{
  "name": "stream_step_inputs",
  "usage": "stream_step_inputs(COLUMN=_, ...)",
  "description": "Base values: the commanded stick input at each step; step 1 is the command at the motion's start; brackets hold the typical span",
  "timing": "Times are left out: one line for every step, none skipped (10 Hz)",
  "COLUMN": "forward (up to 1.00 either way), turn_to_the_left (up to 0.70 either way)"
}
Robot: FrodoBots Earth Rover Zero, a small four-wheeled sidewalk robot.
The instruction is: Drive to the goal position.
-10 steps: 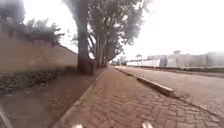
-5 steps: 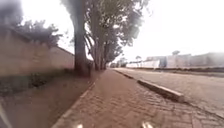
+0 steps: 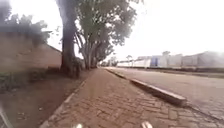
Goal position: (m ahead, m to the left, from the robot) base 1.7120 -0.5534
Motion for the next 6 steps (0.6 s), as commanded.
stream_step_inputs(forward=0.70, turn_to_the_left=0.01)
stream_step_inputs(forward=0.70, turn_to_the_left=-0.04)
stream_step_inputs(forward=0.70, turn_to_the_left=-0.19)
stream_step_inputs(forward=0.70, turn_to_the_left=-0.34)
stream_step_inputs(forward=0.70, turn_to_the_left=-0.32)
stream_step_inputs(forward=0.70, turn_to_the_left=-0.29)
